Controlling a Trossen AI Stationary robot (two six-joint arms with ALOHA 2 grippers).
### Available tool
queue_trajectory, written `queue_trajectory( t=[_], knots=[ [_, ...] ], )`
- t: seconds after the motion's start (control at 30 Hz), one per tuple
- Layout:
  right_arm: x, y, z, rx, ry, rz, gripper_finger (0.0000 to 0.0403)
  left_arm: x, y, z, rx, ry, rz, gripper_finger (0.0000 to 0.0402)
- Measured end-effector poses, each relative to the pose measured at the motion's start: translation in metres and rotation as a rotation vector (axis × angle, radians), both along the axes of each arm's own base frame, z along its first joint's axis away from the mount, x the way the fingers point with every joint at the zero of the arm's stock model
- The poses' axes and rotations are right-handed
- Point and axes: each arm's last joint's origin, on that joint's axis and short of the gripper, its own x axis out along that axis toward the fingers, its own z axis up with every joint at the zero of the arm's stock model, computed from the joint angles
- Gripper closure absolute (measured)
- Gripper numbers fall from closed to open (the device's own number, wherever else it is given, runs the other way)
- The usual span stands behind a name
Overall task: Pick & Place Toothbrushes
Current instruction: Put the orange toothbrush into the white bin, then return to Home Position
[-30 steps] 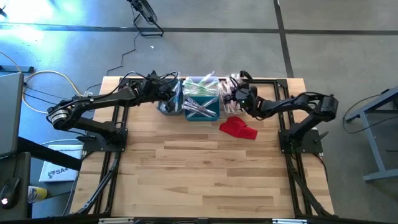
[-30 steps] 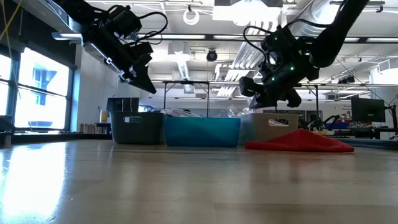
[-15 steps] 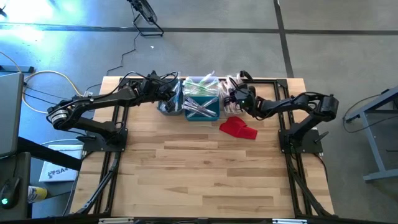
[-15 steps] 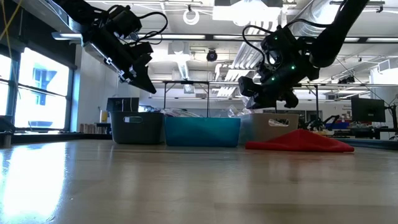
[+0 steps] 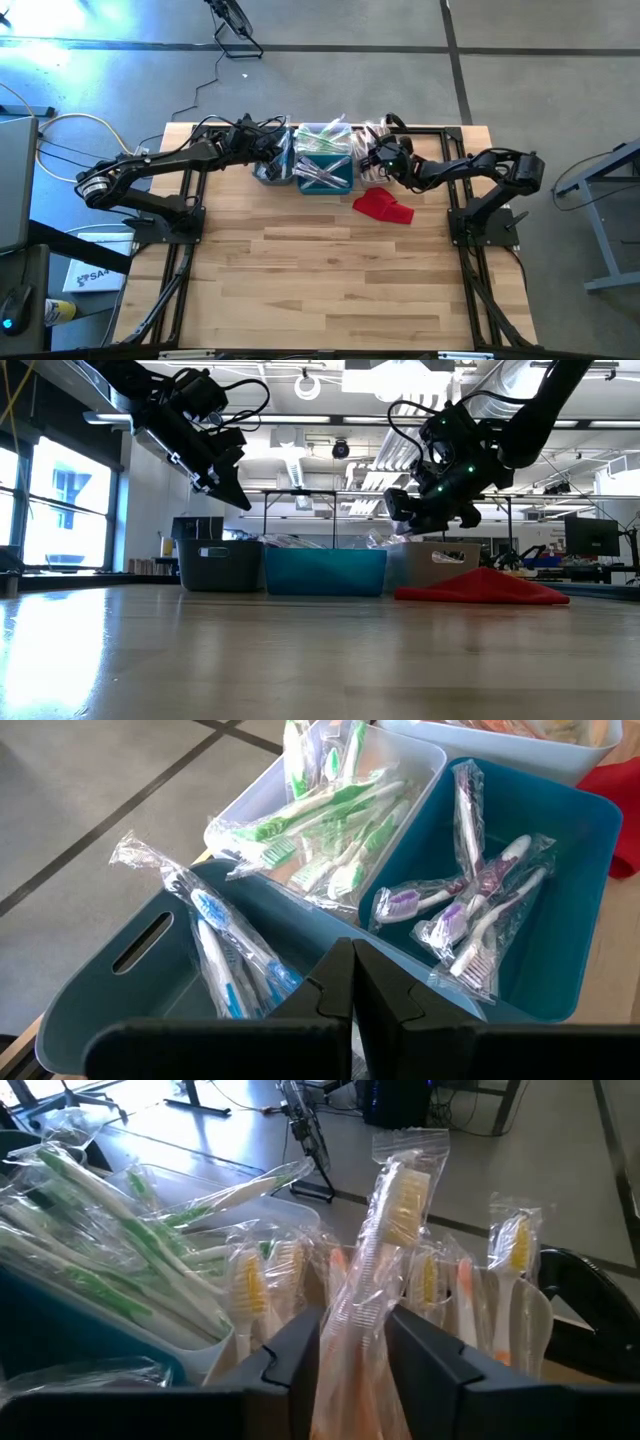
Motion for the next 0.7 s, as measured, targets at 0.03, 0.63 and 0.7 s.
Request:
queue_trajectory(
  t=[0.03,0.63,0.7],
  knots=[
    [0.000,0.000,0.000,0.000,0.000,0.000,0.0294,0.000,0.000,0.000,0.000,0.000,0.000,0.0402],
    [-0.007,0.012,0.040,-0.149,0.002,0.061,0.0253,0.000,0.000,0.000,0.001,0.001,0.002,0.0402],
    [-0.008,0.013,0.045,-0.160,-0.008,0.062,0.0253,0.000,0.000,0.000,0.001,0.001,0.002,0.0402]
  ],
)
